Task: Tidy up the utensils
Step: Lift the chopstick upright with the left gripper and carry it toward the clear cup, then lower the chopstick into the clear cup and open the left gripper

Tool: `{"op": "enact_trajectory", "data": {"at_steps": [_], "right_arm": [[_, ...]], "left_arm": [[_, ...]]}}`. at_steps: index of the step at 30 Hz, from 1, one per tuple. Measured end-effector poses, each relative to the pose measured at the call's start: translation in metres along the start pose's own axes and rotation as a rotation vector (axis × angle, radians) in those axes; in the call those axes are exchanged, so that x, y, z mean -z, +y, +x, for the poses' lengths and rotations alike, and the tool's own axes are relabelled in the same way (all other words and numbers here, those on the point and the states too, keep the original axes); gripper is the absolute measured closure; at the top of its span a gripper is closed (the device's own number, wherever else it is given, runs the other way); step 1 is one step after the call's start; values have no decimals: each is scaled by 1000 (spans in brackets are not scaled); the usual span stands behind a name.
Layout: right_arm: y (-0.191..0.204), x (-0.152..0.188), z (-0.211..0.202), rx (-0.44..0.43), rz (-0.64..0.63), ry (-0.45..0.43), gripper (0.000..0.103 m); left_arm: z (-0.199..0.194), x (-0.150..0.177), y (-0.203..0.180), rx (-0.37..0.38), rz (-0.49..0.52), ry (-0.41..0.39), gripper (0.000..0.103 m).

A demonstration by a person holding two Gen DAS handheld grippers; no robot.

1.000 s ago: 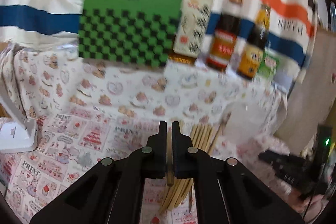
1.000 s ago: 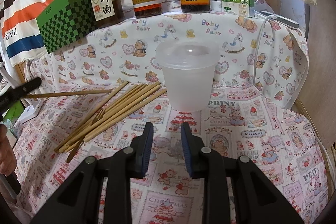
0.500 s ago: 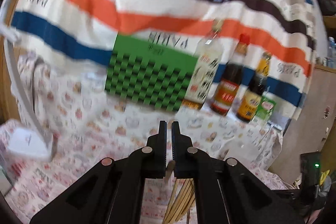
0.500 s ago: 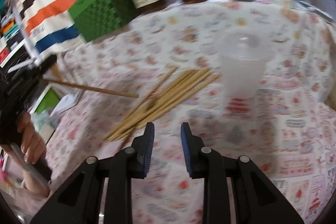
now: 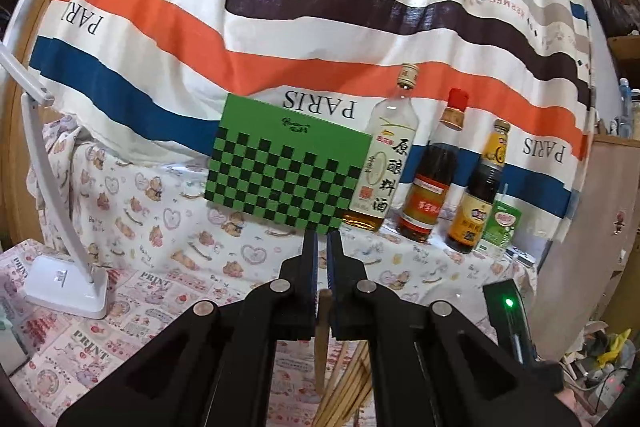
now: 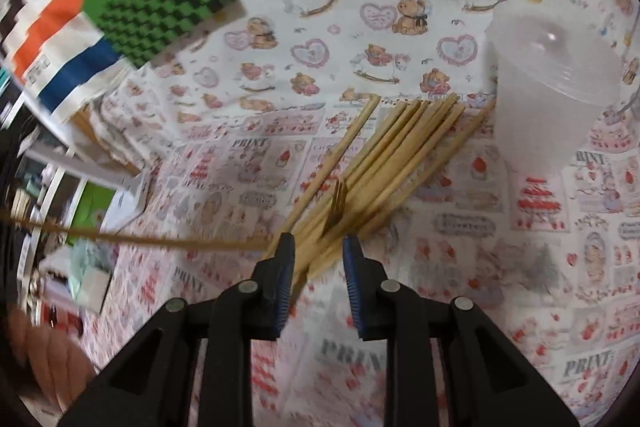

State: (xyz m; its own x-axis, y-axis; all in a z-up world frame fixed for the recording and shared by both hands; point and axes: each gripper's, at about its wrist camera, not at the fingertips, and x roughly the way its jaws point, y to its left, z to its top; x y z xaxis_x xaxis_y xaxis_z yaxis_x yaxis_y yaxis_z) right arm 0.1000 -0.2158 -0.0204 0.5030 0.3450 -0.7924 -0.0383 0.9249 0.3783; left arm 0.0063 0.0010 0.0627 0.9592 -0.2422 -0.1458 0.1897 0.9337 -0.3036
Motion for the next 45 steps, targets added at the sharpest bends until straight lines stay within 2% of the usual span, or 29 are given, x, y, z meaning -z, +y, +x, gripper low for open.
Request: {"op": "enact_trajectory", "data": {"at_steps": [7,10,11,14,17,20,24,29,32,35,37,39,43,45], "right_arm": [[6,-23,34,95,7,83,85],[2,-25,46,121,22,107,91],[1,-25,47,129,26,104,96],[-1,-26,45,130,45,105,100],[-6,-26,37,114,59,87,101],[-10,-29,14,67,67,30,101],[2,-33,-35,100,-16,-155,101],[24,-32,-101,172,-167,-421,102],[27,-30,-133,163,-196,-549,102],[24,-33,-149,165,-210,-605,102],[16,-36,-160,160,-188,-635,102],[6,-39,-170,135,-158,-645,102],[-14,-44,-184,116,-87,-662,102],[-31,-50,-188,102,-29,-674,102]], "left_arm": [[1,0,6,42,-32,20,100],[8,2,7,114,-80,65,98],[11,4,7,128,-85,82,98],[21,9,1,81,-50,118,98],[31,16,-1,81,-47,153,98],[40,21,1,55,-51,194,98],[44,24,3,16,-49,208,99],[24,15,-3,26,-31,122,99],[15,8,-8,41,-17,90,99],[16,2,-18,34,36,76,99],[22,0,-20,27,36,86,99],[32,-2,-22,36,26,105,99],[55,-14,-35,-29,49,109,99],[66,-26,-44,-3,47,115,99]]}}
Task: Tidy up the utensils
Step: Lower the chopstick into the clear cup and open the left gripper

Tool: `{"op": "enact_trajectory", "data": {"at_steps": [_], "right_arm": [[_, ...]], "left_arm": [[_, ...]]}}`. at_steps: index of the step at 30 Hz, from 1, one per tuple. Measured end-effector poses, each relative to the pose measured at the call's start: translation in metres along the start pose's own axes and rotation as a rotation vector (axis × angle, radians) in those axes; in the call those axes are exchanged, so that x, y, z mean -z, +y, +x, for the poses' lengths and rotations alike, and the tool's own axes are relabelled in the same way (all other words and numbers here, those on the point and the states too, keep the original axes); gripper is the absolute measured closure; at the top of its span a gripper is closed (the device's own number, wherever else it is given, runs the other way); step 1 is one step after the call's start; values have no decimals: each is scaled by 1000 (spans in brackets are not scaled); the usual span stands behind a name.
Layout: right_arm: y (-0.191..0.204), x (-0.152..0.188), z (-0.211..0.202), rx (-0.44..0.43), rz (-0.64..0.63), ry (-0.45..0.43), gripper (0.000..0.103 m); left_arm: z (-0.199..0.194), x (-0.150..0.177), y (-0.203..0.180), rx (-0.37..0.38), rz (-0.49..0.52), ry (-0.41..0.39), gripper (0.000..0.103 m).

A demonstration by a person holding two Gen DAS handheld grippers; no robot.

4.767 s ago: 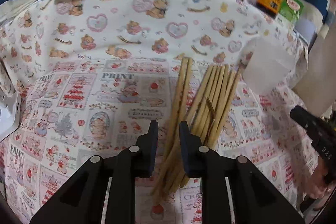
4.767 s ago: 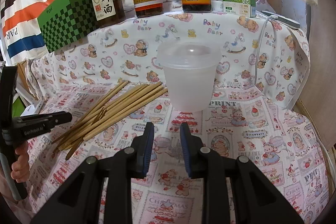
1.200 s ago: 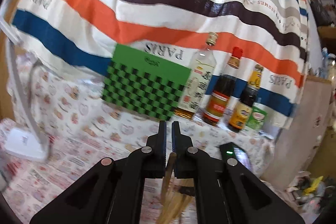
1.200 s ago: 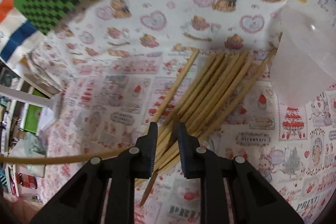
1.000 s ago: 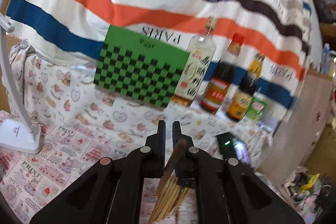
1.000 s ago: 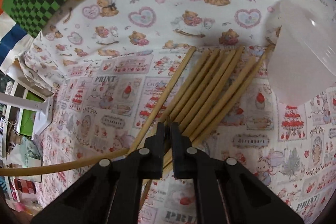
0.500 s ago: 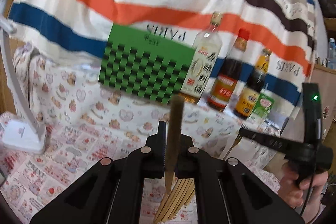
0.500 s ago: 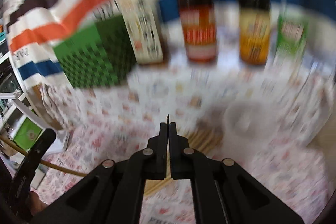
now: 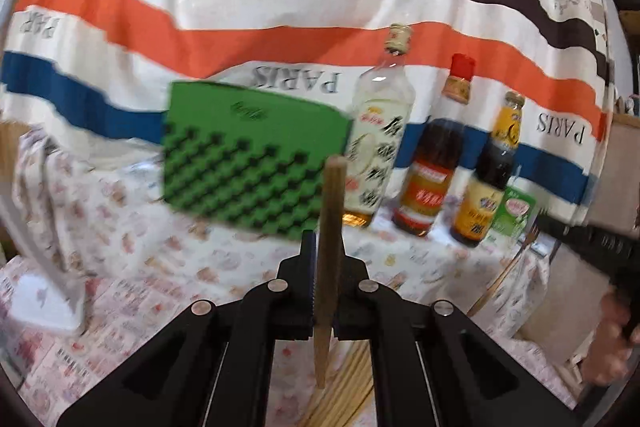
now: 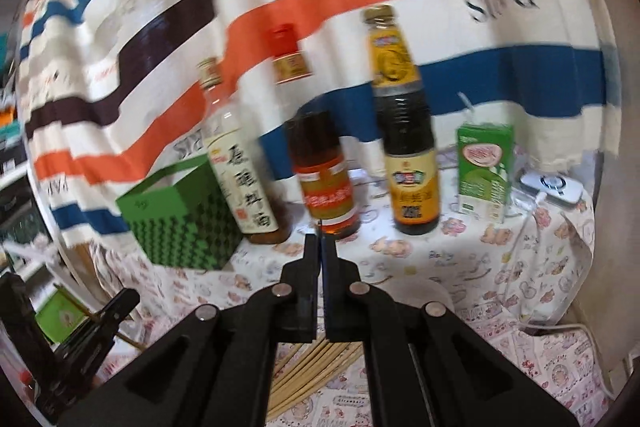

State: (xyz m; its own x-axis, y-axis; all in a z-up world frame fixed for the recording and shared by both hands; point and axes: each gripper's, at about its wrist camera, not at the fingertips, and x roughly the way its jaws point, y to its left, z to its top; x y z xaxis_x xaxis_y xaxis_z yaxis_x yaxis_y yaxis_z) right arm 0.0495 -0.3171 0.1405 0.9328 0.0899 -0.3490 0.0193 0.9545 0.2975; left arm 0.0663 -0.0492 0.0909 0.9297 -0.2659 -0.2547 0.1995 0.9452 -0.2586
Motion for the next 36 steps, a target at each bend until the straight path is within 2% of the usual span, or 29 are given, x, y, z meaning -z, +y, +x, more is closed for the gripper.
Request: {"op": "enact_trajectory", "data": {"at_steps": [3,7,9,12,14,16,18,20,22,24,29,34,36], "right_arm": [[-23,-4,2,60,66,-41,102],[-56,-8,3,134,156,-94,102],[-67,-9,10,183,167,-77,102],[-79,-7,26,250,167,-15,102],[-84,-4,38,279,154,37,102],[-89,2,48,271,153,81,102],[-93,8,58,270,154,121,102],[-95,12,64,271,153,148,102],[-98,14,71,260,159,186,102],[-101,17,76,243,174,231,102],[-102,22,83,225,174,304,101],[-103,23,87,191,193,349,99],[-102,23,87,181,188,358,99]], "left_arm": [[9,-22,-22,62,9,-12,99],[19,-42,-57,187,-18,-25,99],[26,-47,-75,229,-27,-28,99],[53,-52,-109,206,31,16,99],[70,-50,-121,218,35,34,99],[82,-46,-127,243,12,66,99],[88,-44,-131,274,10,63,99],[90,-39,-136,254,46,39,99],[97,-31,-138,244,76,48,99],[107,-19,-137,272,86,82,98],[129,12,-133,269,90,173,98],[145,32,-138,300,153,293,98],[145,35,-139,300,161,308,98]]}}
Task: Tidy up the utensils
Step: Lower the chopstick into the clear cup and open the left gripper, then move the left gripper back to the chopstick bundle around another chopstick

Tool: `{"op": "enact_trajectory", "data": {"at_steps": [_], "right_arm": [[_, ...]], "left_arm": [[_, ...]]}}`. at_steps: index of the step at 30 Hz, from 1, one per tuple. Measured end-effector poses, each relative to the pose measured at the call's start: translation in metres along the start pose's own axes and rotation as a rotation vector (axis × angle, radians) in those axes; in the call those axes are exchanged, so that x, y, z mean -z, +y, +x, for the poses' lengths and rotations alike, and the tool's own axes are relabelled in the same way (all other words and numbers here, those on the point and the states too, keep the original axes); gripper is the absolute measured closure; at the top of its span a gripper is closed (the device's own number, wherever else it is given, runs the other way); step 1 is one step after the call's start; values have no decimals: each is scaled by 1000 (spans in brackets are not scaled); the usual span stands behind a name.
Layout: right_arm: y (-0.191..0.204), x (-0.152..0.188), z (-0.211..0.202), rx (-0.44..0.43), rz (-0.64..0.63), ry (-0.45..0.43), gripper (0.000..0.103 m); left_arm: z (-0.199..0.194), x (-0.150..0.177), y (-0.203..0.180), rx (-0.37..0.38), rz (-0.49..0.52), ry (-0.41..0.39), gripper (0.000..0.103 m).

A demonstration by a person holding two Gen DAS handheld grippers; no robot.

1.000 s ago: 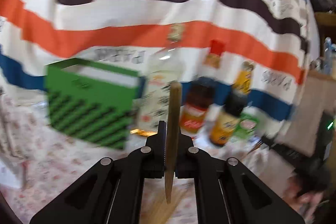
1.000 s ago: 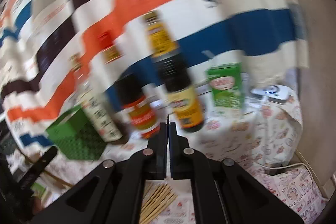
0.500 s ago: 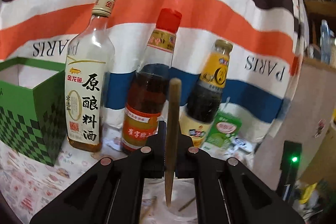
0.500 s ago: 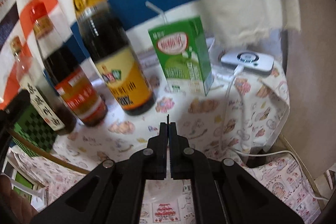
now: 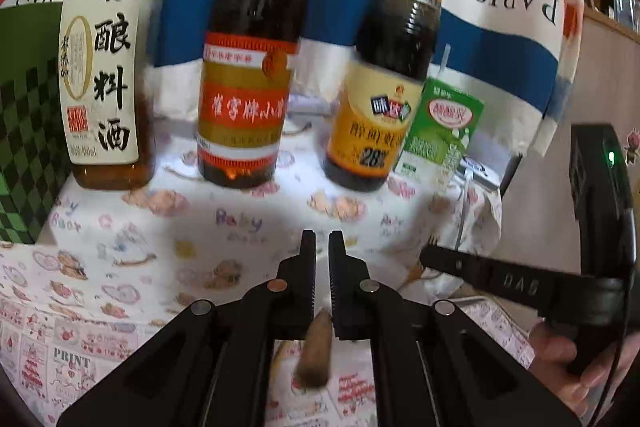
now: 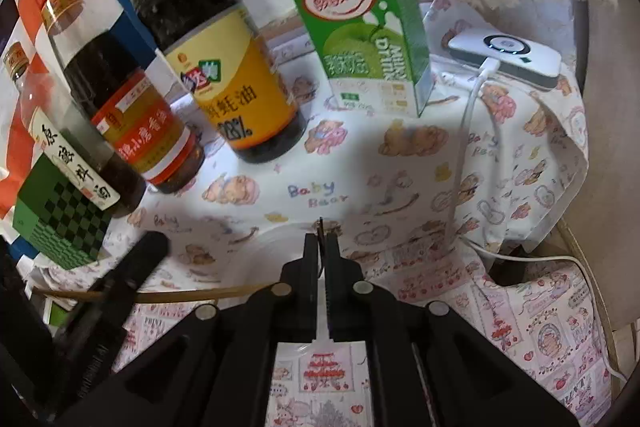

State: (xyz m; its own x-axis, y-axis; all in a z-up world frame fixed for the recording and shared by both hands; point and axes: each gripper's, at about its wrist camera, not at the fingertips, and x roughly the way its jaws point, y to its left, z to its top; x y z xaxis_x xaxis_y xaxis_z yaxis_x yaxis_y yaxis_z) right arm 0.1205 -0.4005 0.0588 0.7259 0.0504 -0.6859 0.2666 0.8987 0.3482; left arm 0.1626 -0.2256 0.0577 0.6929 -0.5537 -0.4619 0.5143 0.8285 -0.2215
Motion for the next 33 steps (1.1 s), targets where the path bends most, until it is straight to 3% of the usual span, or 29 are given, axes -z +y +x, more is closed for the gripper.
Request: {"op": "enact_trajectory", "data": {"at_steps": [2,4,5,6,10,13,15,18,21,28,33], "right_arm": [[2,-1,-2,-1,-10,-11,96],[3,-2,-8,-3,-15,-25,90],[4,-3,-12,-8,-11,-37,85],[5,-4,-16,-13,-9,-43,83],[14,-4,-31,-45,-22,-73,70],[28,-1,-43,-67,-58,-93,65],[37,2,-48,-71,-82,-106,62],[52,10,-54,-92,-120,-111,59],[70,20,-57,-114,-168,-104,57],[106,45,-62,-97,-273,-120,52],[125,62,-57,-94,-320,-93,49]], "left_arm": [[-11,2,2,-12,5,-20,97],[-27,2,5,-32,-3,-69,79],[-35,2,7,-33,-6,-84,62],[-43,1,8,-34,-7,-95,54],[-72,-4,18,-83,-16,-124,49],[-101,-1,26,-142,-15,-169,38],[-121,4,32,-221,10,-189,26],[-146,19,42,-295,22,-247,18],[-168,39,59,-349,-4,-275,15],[-179,77,99,-425,-64,-227,14],[-172,84,122,-425,-162,-167,14]]}}
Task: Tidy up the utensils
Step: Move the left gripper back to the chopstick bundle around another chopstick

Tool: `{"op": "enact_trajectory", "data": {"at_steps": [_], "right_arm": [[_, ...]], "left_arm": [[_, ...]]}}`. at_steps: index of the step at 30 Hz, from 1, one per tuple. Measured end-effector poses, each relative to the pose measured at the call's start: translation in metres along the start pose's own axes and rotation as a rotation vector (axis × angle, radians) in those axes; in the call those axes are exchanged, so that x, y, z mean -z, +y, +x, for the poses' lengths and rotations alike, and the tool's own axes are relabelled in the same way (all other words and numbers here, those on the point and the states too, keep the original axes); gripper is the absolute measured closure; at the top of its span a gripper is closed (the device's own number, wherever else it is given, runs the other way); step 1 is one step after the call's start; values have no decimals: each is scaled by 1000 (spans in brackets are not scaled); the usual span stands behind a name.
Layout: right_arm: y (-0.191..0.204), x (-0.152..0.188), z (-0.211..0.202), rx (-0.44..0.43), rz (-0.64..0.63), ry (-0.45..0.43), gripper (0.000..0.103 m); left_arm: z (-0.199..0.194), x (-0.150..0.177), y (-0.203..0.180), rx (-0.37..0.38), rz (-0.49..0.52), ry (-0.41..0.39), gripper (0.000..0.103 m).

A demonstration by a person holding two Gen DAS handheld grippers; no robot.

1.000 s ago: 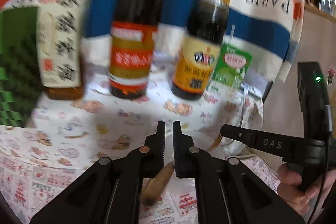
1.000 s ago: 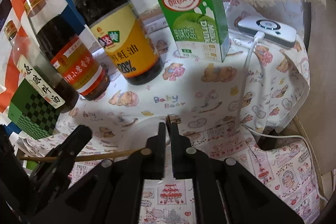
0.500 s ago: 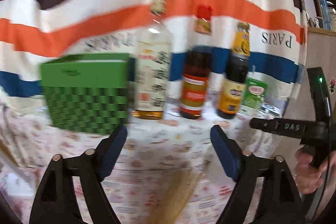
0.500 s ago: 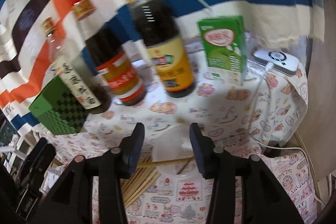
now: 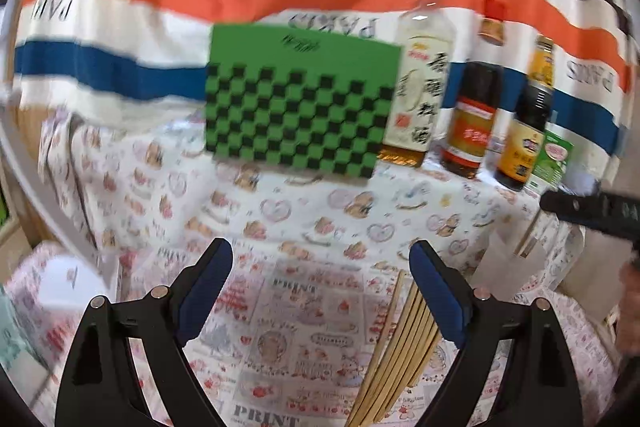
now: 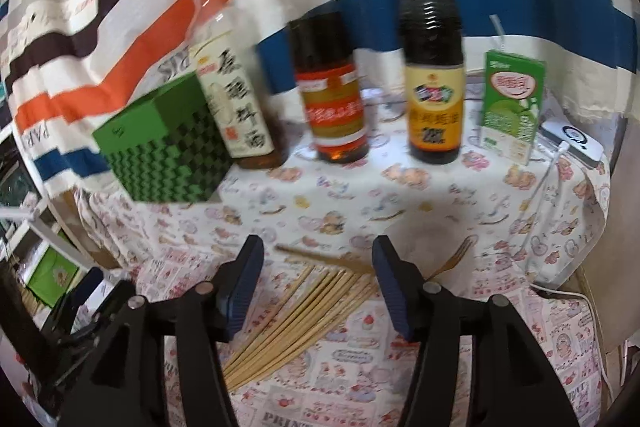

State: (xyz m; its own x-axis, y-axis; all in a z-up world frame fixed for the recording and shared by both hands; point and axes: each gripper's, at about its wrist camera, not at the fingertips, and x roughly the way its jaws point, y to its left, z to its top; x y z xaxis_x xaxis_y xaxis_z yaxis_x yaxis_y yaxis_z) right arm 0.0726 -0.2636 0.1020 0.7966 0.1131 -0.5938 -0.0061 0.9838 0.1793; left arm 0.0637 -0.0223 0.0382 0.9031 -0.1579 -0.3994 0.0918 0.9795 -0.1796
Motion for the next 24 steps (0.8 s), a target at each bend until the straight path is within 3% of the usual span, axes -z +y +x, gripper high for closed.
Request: {"op": "enact_trajectory", "data": {"at_steps": [2,6,12,17,22,24], "right_arm": [[8,5,4,4,-17,18,48],[14,12,15,19,-26,59,47],[12,19,13,66,-30,68,46],[-4,32,6,91,-13,100,45],[-19,56,6,74,34,130,45],[-21,68,13,69,34,143,45]], "left_arm": [[4,2,2,-1,-1,22,14],[13,8,-1,-77,43,41,14],[20,10,4,-71,16,88,14],[27,10,4,3,-17,184,14],[49,23,-12,15,74,308,14],[59,31,-18,15,94,362,22]]}}
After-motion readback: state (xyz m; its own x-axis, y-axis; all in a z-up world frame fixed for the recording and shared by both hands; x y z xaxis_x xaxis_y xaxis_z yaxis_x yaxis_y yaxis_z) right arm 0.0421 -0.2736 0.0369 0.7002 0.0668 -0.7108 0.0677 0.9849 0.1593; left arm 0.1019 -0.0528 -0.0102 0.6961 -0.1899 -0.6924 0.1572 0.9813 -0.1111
